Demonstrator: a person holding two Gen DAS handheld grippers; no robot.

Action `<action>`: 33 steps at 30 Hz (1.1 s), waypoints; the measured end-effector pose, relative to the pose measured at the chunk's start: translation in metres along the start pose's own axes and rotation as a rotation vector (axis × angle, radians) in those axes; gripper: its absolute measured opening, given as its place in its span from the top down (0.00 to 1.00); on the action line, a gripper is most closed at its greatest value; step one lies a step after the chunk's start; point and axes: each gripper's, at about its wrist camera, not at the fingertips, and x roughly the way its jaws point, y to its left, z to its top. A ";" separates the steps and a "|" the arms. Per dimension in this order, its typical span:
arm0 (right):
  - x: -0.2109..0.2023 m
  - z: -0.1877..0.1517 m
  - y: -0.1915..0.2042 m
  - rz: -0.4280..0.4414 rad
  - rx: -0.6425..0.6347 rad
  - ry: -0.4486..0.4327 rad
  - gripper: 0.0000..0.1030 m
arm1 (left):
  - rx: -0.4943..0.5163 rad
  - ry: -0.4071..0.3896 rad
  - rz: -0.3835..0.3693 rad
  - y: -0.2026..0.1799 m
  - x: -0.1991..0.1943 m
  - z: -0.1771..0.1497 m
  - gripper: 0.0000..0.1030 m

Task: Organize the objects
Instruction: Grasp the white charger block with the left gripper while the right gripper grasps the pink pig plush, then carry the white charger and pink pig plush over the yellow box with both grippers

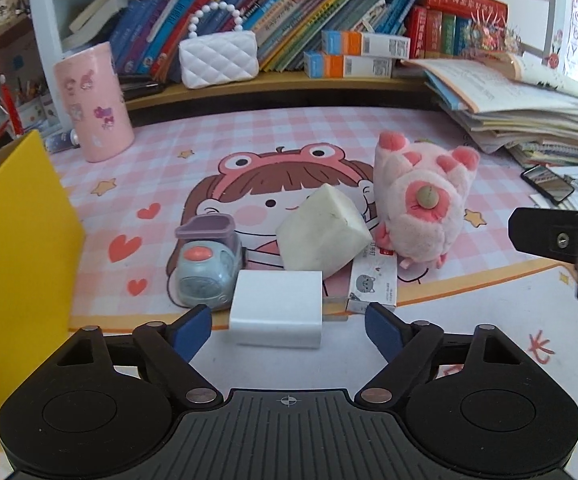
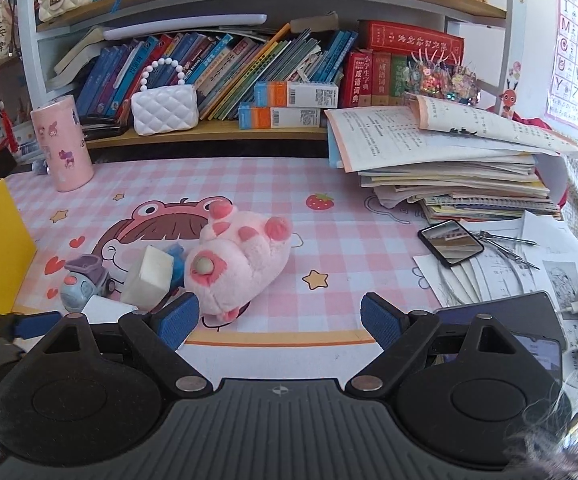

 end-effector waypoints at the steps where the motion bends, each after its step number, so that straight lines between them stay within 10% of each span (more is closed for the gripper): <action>1: 0.002 0.001 0.000 0.006 -0.001 0.004 0.15 | 0.003 0.004 0.003 -0.001 0.004 0.000 0.22; 7: 0.014 0.004 0.002 0.035 -0.006 0.019 0.13 | -0.012 0.021 -0.012 0.001 0.015 0.000 0.36; 23: 0.086 0.032 0.010 0.037 0.147 0.061 0.08 | -0.152 0.013 -0.111 0.048 -0.065 -0.018 0.37; 33: 0.108 0.020 0.000 0.102 0.298 0.126 0.49 | -0.186 -0.027 -0.102 0.068 -0.104 -0.026 0.37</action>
